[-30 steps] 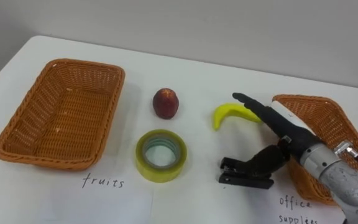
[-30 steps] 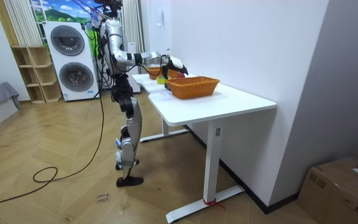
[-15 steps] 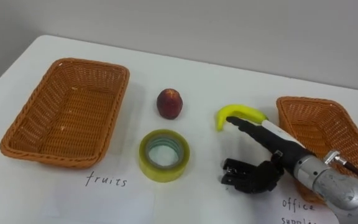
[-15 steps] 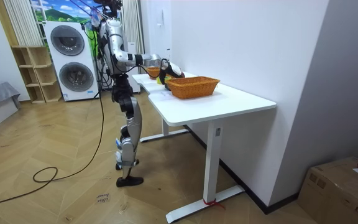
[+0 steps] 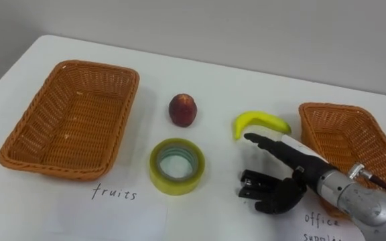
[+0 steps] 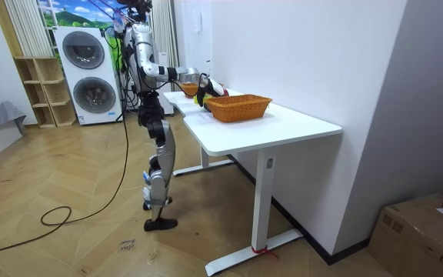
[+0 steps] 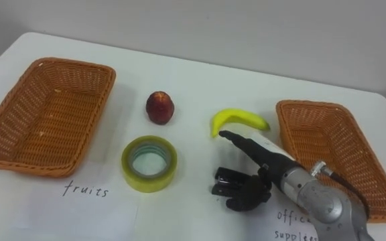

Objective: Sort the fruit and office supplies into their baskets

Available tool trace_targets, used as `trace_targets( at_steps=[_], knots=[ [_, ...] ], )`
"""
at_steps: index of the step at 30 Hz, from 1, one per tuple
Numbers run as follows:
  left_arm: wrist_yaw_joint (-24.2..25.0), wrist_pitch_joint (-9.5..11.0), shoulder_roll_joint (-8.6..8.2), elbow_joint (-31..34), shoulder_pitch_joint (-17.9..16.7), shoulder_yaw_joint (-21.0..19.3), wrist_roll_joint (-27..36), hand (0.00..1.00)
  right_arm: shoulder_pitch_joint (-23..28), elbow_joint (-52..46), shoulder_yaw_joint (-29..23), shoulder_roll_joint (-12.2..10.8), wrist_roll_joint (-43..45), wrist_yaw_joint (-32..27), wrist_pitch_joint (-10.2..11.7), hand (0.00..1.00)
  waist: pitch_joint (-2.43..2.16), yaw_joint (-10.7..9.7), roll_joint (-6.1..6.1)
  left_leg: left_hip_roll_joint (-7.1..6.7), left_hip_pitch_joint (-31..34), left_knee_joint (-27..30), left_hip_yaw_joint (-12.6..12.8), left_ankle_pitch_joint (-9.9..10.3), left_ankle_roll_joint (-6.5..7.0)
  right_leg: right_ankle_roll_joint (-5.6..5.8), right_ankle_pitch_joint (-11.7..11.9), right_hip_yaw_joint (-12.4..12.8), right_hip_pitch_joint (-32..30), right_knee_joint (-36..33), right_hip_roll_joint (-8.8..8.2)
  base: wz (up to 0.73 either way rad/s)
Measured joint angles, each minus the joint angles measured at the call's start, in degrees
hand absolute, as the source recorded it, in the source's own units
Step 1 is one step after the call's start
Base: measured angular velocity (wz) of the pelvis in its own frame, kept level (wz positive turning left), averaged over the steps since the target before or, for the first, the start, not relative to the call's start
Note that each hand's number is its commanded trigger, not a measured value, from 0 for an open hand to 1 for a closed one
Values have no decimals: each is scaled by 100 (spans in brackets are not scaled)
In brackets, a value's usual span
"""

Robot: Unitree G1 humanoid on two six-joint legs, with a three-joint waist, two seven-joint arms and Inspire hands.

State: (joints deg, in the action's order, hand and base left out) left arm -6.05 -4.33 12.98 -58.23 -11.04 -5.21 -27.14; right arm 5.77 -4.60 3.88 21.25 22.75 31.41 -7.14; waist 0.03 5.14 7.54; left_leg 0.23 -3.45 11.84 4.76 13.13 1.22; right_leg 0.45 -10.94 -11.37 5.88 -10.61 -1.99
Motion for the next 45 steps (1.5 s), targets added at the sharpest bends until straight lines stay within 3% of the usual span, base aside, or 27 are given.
trace_targets(
  at_steps=[14,21,28,45],
  knots=[
    [-5,-55,10,148,-2,94,0,0,-2,161,-2,-15,110,5,-47,0,52,-2,-11,1,-2,-20,-2,1,1,0,0,4,-17,3,5,0],
    [-13,-77,10,207,1,93,-3,0,-2,161,-1,-31,260,5,-45,0,44,2,-25,-3,-2,-20,-4,1,1,2,1,6,-17,3,5,0],
    [-28,-176,10,207,-1,90,-2,0,-1,161,0,-53,448,5,-53,0,-17,10,-91,-2,-24,-23,-2,0,0,2,1,-1,-3,4,3,0],
    [-126,-279,-2,204,-3,119,6,0,-14,157,21,-180,941,5,-251,0,0,0,15,-4,-17,-44,-16,-1,0,2,5,-25,22,7,6,0]
  ],
)
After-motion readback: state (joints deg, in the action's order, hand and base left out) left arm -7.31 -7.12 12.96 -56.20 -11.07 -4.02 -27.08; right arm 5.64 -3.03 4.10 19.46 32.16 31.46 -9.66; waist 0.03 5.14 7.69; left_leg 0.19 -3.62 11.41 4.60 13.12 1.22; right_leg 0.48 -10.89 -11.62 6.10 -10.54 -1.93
